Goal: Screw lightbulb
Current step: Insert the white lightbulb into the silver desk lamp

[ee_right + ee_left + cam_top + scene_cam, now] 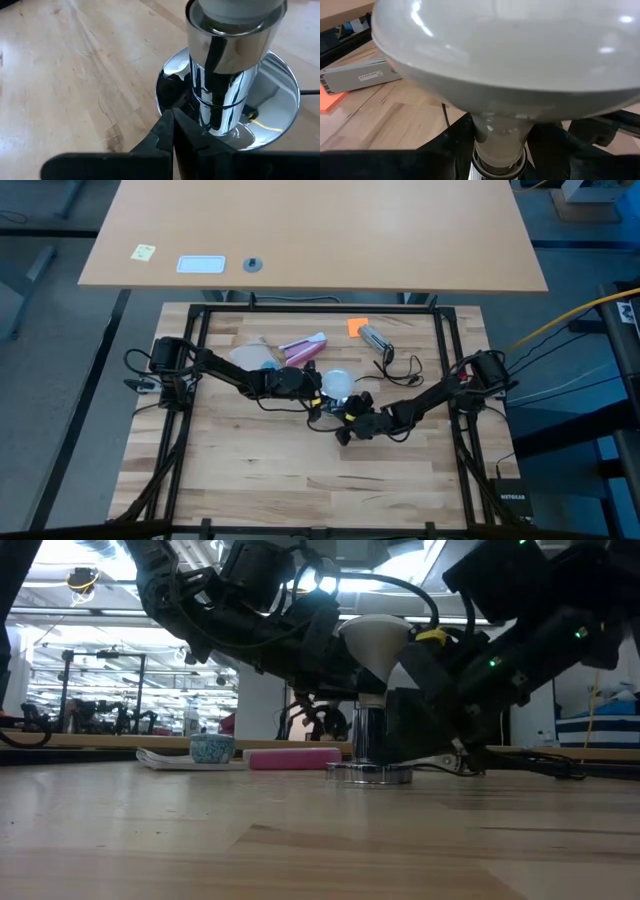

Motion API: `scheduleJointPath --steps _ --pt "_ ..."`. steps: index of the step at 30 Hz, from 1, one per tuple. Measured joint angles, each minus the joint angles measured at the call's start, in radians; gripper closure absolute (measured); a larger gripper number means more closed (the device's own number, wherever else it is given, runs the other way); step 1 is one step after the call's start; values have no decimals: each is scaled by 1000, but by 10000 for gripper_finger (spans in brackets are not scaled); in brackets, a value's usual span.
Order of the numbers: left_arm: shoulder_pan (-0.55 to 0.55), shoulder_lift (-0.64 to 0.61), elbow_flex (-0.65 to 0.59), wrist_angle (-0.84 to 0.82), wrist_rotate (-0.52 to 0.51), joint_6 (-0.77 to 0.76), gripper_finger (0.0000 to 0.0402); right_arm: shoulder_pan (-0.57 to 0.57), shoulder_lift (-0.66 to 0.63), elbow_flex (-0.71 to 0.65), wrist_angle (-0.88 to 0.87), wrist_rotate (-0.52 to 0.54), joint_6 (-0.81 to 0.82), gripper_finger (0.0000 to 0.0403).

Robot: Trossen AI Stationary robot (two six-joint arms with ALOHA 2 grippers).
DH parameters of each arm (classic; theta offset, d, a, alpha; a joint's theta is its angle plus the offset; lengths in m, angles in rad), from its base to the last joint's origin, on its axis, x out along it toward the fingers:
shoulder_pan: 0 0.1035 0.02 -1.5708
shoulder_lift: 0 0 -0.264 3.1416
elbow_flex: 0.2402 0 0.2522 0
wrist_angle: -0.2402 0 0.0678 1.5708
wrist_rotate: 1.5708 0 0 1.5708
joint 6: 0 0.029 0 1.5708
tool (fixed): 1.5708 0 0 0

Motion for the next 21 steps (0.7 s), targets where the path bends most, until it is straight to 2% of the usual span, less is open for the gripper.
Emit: scheduleJointPath --steps 9,14,21 --pt "0 0 0 0 0 0 251 0 -3 0 -49 15 0 400" --pt "0 0 0 0 4 0 251 0 -42 -2 -151 24 -25 401" --pt "-6 0 0 0 13 0 251 0 -70 -4 -255 97 -52 401"
